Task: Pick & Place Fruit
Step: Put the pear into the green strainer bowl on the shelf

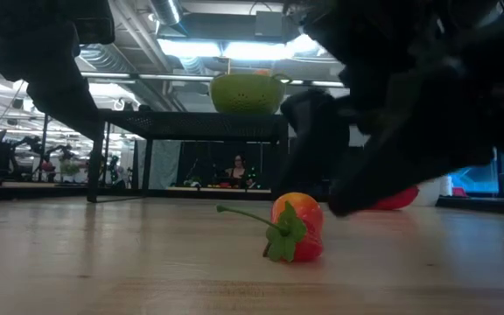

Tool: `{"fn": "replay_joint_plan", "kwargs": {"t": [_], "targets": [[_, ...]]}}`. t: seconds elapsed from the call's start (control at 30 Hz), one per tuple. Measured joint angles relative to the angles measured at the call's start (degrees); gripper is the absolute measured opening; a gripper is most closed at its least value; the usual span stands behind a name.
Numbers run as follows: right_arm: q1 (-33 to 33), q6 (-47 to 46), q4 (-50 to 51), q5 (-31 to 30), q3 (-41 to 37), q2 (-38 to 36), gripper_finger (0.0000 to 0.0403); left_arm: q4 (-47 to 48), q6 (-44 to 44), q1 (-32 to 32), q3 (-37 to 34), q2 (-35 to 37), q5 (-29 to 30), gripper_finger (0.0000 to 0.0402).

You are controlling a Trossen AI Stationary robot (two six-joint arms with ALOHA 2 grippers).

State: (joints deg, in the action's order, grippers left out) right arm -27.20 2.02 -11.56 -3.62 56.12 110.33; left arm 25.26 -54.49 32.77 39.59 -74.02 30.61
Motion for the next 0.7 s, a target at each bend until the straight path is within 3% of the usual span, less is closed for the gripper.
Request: {"fn": "replay_joint_plan", "kwargs": {"t": [0.43, 0.7], "targets": [[0.7, 0.3, -4.2, -0.3, 0.0, 4.5, 0.028, 0.0, -0.4, 0.0, 0.0, 0.0, 0.3, 0.0313], [0.9, 0.1, -3.9, 1.4, 0.0, 4.5, 0.0245, 0.0, -0.4, 0.0, 0.0, 0.0, 0.3, 0.0313]]}}
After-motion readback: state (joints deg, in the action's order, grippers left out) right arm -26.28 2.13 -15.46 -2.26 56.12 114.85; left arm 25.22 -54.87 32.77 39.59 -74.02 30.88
